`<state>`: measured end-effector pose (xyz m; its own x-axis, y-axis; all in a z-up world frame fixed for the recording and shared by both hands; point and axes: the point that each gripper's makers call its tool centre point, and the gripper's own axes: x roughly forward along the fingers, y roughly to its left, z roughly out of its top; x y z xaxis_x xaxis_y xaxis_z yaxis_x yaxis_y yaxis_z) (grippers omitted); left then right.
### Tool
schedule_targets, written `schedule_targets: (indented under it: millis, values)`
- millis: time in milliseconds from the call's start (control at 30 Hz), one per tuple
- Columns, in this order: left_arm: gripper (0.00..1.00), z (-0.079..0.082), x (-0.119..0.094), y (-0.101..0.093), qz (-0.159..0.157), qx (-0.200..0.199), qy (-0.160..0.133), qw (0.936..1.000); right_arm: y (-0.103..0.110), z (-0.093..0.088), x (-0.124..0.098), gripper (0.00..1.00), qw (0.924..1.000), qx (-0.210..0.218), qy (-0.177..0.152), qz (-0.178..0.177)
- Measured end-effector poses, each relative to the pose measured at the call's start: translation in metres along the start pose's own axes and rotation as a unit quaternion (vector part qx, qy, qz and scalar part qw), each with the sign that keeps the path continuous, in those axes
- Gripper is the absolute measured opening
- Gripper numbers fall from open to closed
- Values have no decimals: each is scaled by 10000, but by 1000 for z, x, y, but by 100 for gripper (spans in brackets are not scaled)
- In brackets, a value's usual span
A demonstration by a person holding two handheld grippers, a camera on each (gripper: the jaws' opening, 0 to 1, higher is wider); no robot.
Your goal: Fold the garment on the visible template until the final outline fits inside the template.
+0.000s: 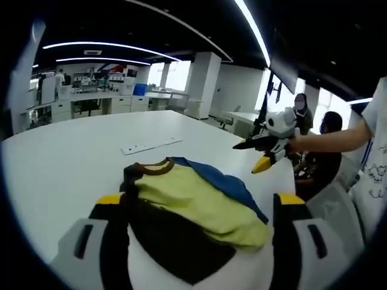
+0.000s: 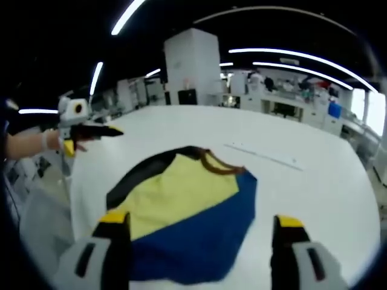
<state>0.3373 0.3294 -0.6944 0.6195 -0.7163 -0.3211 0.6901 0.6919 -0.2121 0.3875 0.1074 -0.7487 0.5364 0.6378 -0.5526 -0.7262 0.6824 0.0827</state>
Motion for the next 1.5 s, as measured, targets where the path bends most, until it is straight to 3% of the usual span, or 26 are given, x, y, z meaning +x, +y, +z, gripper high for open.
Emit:
schedule_targets:
  millis: [133,433,667,867,1033,1233,1333,1400,1500]
  values:
    - [96,-7,-10,-11,-18,10,9,10000,9,-13,-13,97,9999,-108,127,3]
    - [94,-27,-24,-23,85,-27,92,9999,27,-22,-24,90,9994,-289,155,78]
    - [90,-37,-33,-24,222,-116,83,9997,53,-29,-23,61,9945,-944,247,383]
    - [88,-43,-36,-21,290,-227,55,9993,84,-42,-22,33,9832,-1563,347,882]
    - [88,-47,-36,-27,322,-301,65,9990,107,-70,-19,25,9645,-2212,650,1289]
    - [87,-48,-35,-29,337,-317,81,9989,130,-96,-15,18,9385,-3109,742,1309]
    - [87,-47,-36,-29,359,-322,88,9988,138,-103,-16,13,9397,-3111,702,1231]
    - [87,-47,-37,-27,382,-336,86,9987,136,-107,-14,12,9326,-3379,747,1026]
    - [87,-47,-38,-27,407,-357,66,9985,138,-114,-9,9,9322,-3414,741,952]
